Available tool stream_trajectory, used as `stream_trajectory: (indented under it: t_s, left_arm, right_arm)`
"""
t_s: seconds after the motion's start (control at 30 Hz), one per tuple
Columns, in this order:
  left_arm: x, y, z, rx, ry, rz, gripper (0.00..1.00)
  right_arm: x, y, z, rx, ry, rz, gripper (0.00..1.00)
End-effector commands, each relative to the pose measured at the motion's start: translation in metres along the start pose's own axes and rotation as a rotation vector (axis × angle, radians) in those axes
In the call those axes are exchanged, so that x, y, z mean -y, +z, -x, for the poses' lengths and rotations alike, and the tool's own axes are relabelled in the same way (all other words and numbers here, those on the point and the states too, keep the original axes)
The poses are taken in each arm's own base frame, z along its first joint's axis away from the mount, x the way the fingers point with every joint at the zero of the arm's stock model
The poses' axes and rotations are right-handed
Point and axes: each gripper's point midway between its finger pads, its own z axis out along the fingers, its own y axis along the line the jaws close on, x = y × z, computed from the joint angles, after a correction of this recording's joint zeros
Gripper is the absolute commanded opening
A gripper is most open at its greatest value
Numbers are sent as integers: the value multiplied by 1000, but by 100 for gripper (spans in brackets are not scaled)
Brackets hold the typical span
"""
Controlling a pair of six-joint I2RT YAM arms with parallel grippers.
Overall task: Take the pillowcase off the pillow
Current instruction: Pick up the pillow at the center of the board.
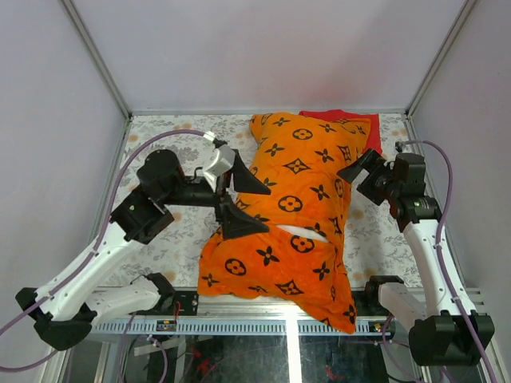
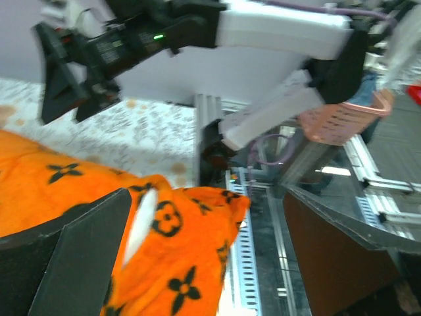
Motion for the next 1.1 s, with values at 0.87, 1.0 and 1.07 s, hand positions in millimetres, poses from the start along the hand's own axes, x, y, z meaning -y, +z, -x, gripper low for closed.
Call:
stream_trajectory:
  t_s: [0.87,1.0,1.07]
  left_arm:
    - [-265,-65,-148,-19,-566,1233,0]
    - [-233,-98,-55,142,-440,1298,0]
    - [-210,-120,-13,231,-384,1338,0]
  right_arm:
    - [-49,23,-82,-201,-202,228,0]
    - [-114,16,-37,-120,-294,294,0]
    - [-146,17,-21,-100,-323,333,0]
